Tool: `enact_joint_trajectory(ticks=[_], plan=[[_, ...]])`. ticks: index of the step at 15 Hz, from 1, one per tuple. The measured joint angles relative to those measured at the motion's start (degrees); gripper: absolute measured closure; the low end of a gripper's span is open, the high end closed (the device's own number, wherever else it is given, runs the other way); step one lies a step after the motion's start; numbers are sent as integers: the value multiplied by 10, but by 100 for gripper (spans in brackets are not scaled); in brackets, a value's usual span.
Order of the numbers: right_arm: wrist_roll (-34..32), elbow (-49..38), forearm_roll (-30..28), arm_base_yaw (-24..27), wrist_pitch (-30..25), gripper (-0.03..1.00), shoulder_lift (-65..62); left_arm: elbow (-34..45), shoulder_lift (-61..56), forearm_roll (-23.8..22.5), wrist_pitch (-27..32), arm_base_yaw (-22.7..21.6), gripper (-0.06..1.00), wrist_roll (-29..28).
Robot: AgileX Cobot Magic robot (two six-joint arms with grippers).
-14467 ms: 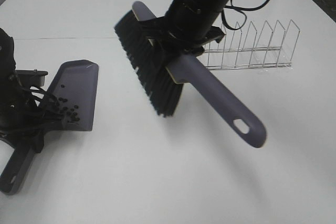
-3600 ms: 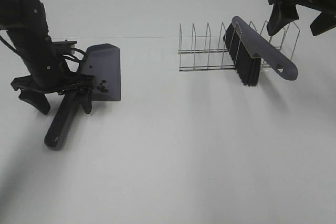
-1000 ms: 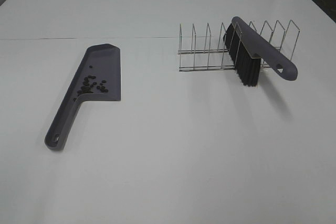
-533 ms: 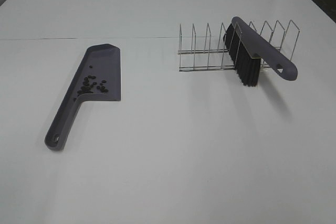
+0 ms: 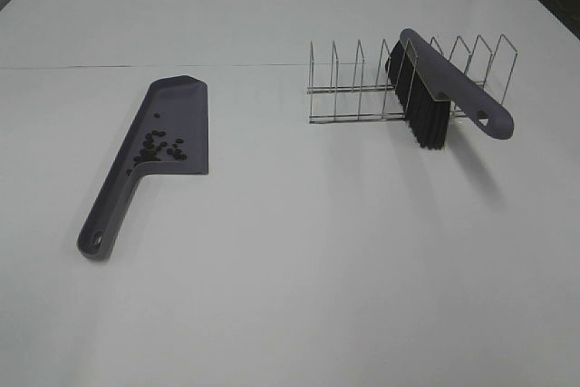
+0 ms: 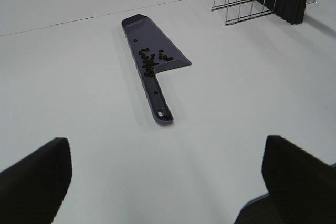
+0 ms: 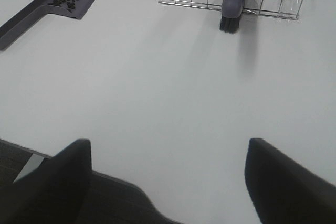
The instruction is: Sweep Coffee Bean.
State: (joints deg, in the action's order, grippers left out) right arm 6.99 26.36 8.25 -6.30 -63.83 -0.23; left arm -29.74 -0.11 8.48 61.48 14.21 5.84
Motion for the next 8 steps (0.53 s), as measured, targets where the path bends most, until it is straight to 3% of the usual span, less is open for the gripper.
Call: enact_joint_trajectory(ticks=[2,8], plan=[[0,0,0,0,0,21,0,0,0,0,0,-13,4,0],[0,0,0,0,0,21,0,0,0,-1,0,-112,4,1]])
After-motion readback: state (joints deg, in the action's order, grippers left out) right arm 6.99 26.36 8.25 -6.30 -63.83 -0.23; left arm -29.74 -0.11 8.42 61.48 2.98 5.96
